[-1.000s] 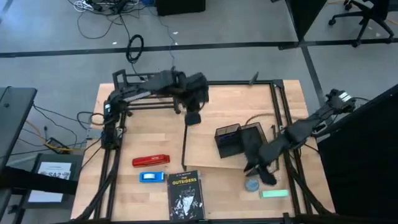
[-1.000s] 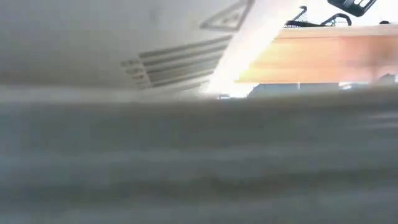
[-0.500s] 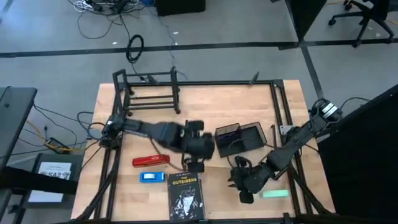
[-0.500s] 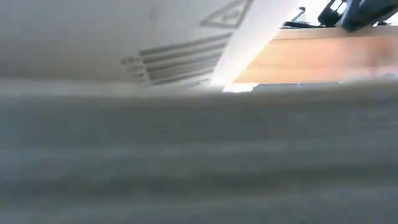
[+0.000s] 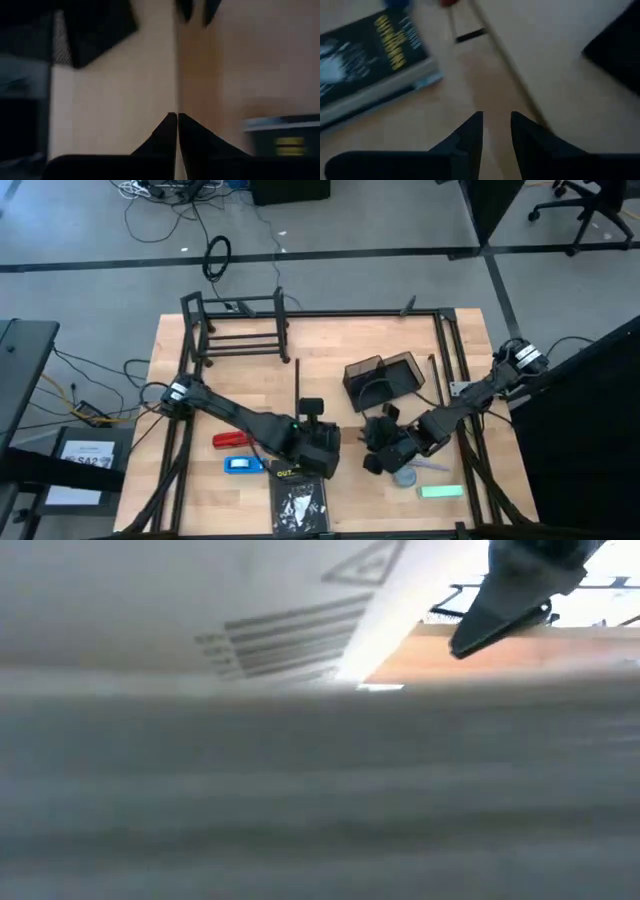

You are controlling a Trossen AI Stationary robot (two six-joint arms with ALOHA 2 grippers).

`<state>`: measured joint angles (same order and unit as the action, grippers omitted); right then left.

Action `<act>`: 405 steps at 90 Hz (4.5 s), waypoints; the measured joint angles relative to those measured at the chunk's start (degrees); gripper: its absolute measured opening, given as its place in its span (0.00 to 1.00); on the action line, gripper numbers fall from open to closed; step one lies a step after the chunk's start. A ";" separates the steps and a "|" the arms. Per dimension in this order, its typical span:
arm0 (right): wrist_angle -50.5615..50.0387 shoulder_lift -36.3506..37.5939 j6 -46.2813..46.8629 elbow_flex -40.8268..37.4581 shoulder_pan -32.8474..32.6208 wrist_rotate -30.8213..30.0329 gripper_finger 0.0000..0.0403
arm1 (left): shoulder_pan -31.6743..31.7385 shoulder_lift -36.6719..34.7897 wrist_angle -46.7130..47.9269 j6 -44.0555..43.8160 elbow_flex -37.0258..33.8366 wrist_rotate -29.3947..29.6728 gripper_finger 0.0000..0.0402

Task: Stock shelves
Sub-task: Adjust the shelf, pen holder and book shelf, then remove the yellow scented candle from under the shelf

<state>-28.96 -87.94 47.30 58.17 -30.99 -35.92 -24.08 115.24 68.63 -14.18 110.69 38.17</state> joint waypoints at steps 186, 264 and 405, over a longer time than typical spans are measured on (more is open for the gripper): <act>-36.50 0.22 -19.40 0.00 43.57 -0.75 0.19 | 27.90 -0.44 -41.40 17.14 -29.98 29.10 0.00; -25.04 12.80 -5.46 -1.40 19.73 -4.74 0.19 | 12.20 -0.39 -36.96 12.71 -19.94 20.09 0.00; 61.96 -5.50 -29.19 -24.57 21.62 8.15 0.57 | 0.49 -0.66 20.57 -15.13 13.14 41.65 0.20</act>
<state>33.00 -93.44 18.11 33.60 -9.37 -27.77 -23.59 114.59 89.20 -29.31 123.83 79.82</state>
